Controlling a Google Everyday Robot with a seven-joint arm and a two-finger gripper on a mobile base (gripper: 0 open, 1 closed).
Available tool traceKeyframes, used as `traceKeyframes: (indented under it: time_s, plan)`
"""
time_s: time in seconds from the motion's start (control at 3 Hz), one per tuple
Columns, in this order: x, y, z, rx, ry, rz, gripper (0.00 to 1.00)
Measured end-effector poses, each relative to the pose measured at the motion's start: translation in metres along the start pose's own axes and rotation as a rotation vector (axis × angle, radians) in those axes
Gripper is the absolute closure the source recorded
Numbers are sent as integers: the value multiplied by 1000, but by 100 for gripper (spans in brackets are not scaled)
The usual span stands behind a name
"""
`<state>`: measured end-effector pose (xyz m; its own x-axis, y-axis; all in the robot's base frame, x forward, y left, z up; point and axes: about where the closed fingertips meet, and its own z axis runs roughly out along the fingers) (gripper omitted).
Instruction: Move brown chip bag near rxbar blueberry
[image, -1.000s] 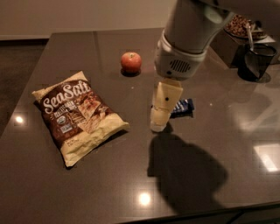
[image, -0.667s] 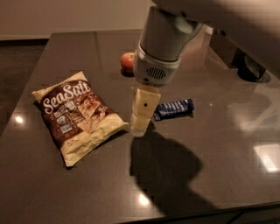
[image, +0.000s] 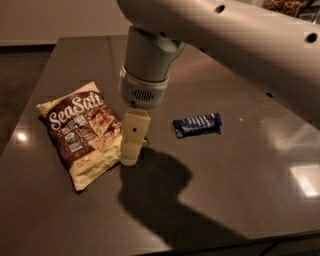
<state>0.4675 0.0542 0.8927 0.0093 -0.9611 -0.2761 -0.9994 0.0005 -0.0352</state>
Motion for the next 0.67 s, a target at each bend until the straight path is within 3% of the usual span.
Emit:
traceKeyframes:
  time_s: [0.67]
  plan:
    - [-34,1,30,-35,13,-33,0]
